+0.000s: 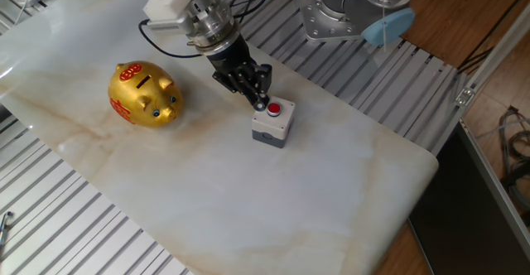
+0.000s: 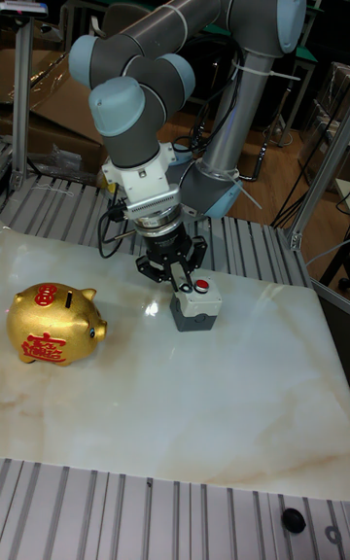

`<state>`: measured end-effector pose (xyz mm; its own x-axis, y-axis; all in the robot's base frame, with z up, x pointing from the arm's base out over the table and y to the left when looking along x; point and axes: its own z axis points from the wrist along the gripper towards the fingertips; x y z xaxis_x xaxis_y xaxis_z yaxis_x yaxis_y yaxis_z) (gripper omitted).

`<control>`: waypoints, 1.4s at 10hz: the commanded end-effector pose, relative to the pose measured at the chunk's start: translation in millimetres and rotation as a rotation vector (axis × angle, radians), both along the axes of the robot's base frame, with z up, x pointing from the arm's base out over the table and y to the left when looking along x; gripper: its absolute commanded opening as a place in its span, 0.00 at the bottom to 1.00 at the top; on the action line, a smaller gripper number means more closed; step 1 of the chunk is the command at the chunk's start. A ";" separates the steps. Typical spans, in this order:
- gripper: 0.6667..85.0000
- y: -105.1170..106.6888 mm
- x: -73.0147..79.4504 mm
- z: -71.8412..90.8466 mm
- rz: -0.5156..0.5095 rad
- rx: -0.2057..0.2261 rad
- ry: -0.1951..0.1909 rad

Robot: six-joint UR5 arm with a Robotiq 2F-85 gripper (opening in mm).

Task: Drop coins into a piggy bank

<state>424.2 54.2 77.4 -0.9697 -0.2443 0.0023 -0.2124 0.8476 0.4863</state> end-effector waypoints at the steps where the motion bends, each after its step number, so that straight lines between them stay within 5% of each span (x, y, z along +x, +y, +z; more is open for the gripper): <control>1: 0.34 5.5 2.5 4.0 -0.012 0.021 -0.003; 7: 0.25 8.8 4.9 1.8 -0.010 0.028 -0.018; 8: 0.15 -1.9 5.5 0.9 -0.001 0.009 -0.021; 10: 0.07 -39.8 -2.4 18.8 0.031 0.044 0.015; 11: 0.00 -51.6 -3.0 13.1 0.023 -0.006 0.020; 14: 0.00 -41.1 3.9 10.5 -0.043 -0.049 0.050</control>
